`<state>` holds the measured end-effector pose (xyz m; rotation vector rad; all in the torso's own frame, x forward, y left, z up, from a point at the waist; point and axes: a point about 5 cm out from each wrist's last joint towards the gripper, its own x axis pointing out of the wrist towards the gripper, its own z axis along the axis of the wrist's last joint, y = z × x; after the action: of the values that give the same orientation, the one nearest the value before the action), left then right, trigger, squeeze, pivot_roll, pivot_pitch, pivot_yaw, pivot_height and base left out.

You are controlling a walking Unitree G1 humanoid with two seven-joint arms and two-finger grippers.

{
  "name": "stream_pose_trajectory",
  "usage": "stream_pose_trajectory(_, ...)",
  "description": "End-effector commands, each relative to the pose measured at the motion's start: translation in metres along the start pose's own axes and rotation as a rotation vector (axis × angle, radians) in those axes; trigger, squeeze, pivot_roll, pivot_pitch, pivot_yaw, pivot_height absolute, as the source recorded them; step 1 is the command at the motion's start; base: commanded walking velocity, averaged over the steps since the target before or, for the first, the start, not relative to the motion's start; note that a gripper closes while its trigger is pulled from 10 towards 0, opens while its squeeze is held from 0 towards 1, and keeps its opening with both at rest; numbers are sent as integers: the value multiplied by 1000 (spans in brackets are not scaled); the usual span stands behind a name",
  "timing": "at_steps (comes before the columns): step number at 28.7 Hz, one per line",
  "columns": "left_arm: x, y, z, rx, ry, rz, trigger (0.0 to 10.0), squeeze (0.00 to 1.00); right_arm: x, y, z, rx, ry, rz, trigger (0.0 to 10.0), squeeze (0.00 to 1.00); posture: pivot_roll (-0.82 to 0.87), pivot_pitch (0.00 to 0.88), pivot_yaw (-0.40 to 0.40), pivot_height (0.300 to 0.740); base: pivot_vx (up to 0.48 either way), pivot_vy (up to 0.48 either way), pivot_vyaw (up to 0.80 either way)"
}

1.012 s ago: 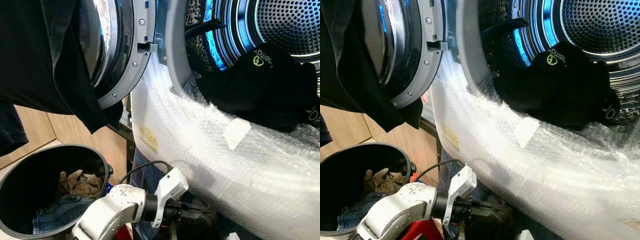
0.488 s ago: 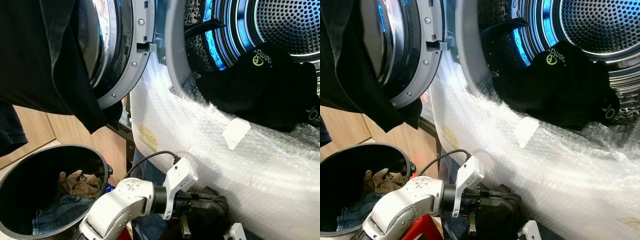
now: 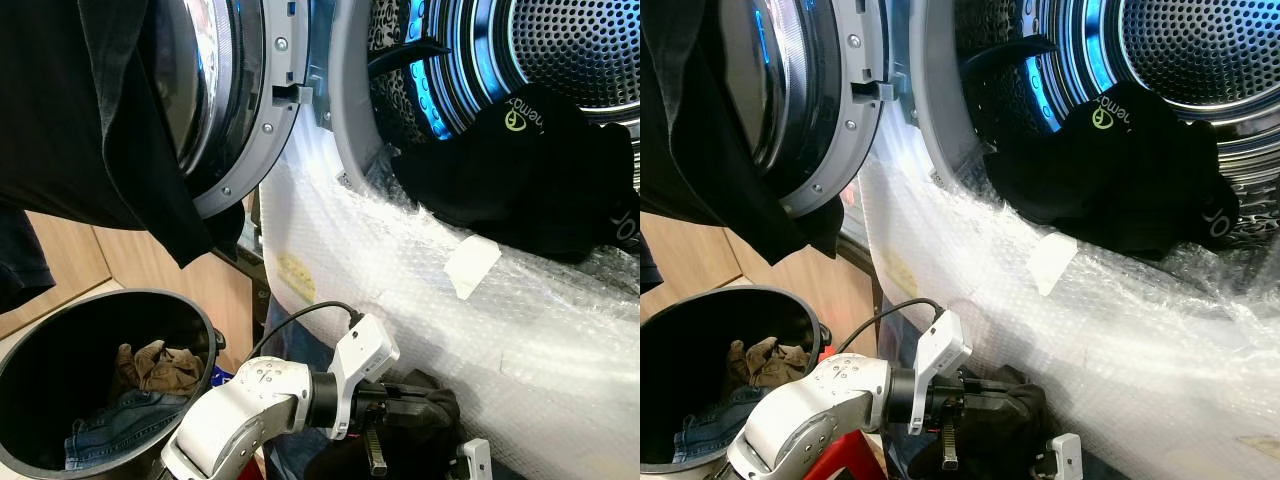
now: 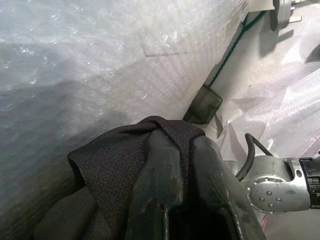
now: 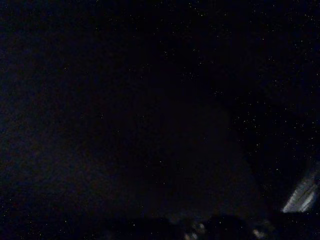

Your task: Clothes washing

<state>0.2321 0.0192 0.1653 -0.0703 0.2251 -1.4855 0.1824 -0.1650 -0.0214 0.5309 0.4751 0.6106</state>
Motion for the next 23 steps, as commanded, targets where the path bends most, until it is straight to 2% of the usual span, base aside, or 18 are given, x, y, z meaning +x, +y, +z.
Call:
stream_pose_trajectory(1,2,-5,11,29,-38,-25,0,0,-2,-3,-2,28,-11,-20,3333,0,134,21,-105,740,0,0,0)
stream_pose_trajectory(2,2,-5,11,29,-38,-25,0,0,-2,-3,-2,28,-11,-20,3333,0,134,21,-105,740,0,0,0)
stream_pose_trajectory(3,2,-4,11,29,-38,-24,0,0,-2,-3,-2,30,-12,-21,1294,0,134,21,-105,740,0,0,0)
stream_pose_trajectory(4,2,-5,11,28,-37,-24,0,0,-2,-2,-3,33,-12,-17,0,0,132,19,-104,740,0,0,0)
stream_pose_trajectory(17,3,-4,8,36,-21,-2,0,0,2,-1,-5,74,-44,-12,0,0,143,0,-99,740,0,0,0)
stream_pose_trajectory(20,4,-6,8,40,-21,-20,0,0,3,-3,-3,114,-90,-32,0,0,145,0,-98,740,0,0,0)
stream_pose_trajectory(23,4,-7,7,42,-14,-21,0,0,3,-1,-3,105,-90,-11,0,0,150,0,-97,740,0,0,0)
